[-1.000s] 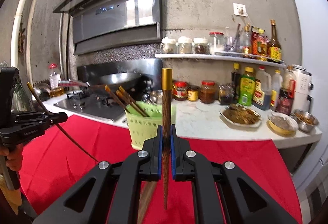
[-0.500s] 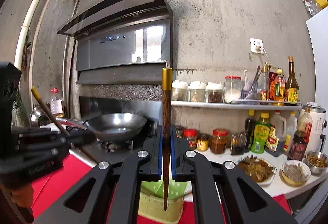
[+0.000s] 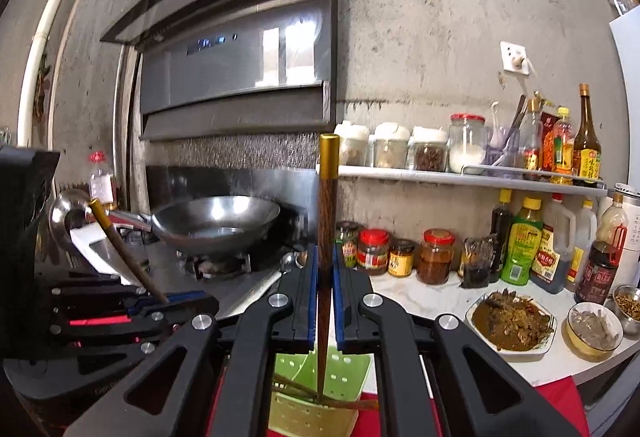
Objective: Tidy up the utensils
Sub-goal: 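Open both tools and move them back over the remaining chopsticks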
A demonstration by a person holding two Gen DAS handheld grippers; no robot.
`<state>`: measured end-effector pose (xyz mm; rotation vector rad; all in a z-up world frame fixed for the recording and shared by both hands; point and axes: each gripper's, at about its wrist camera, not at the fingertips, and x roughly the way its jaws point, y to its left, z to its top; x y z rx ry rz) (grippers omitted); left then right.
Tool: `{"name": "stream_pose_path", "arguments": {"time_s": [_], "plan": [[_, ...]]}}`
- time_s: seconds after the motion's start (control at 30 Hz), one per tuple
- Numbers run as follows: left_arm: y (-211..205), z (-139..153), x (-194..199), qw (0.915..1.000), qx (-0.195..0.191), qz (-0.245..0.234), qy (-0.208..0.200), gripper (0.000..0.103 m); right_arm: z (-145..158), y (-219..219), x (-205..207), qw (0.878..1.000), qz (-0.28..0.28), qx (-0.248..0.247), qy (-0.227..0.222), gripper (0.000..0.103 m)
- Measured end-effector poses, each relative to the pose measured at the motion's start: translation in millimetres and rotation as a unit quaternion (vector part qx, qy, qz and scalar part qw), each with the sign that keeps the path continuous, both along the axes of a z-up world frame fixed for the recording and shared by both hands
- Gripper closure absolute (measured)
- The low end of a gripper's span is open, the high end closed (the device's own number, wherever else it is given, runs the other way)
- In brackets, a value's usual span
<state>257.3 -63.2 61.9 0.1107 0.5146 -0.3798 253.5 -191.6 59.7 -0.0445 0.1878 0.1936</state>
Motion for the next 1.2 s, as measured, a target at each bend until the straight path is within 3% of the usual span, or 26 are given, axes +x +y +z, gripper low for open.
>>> {"name": "stream_pose_path", "arguments": {"time_s": [0.03,0.1,0.13,0.17,0.37,0.53,0.67,0.8,1.2], "plan": [[1,0,0,1.0000,-0.001,0.003,0.000,0.094,-1,0,-1,1.000,-0.003,-0.003,0.001,0.081],[4,2,-3,1.0000,-0.005,0.006,-0.005,0.073,1,-1,-5,1.000,-0.007,-0.005,-0.001,0.064],[6,5,-7,0.9999,-0.007,0.009,-0.010,0.067,2,-2,-9,1.000,-0.009,-0.004,-0.003,0.060],[8,8,-12,0.9997,-0.009,0.011,-0.017,0.063,4,-3,-11,1.000,-0.011,-0.004,-0.005,0.060],[20,35,-46,0.9983,-0.024,0.016,-0.051,0.063,21,-11,-56,0.999,-0.021,-0.011,-0.023,0.060],[33,39,-88,0.9968,-0.009,0.040,-0.069,0.060,21,-18,-104,0.999,-0.024,-0.016,-0.016,0.060],[46,17,-118,0.9962,0.000,0.067,-0.056,0.060,1,-23,-137,1.000,-0.027,-0.013,0.007,0.060],[59,-23,-148,0.9950,0.015,0.096,-0.024,0.060,-30,-25,-170,0.999,-0.030,-0.012,0.033,0.060],[80,-124,-212,0.9897,0.027,0.127,0.059,0.060,-138,-18,-235,0.989,-0.030,-0.005,0.147,0.060]]}}
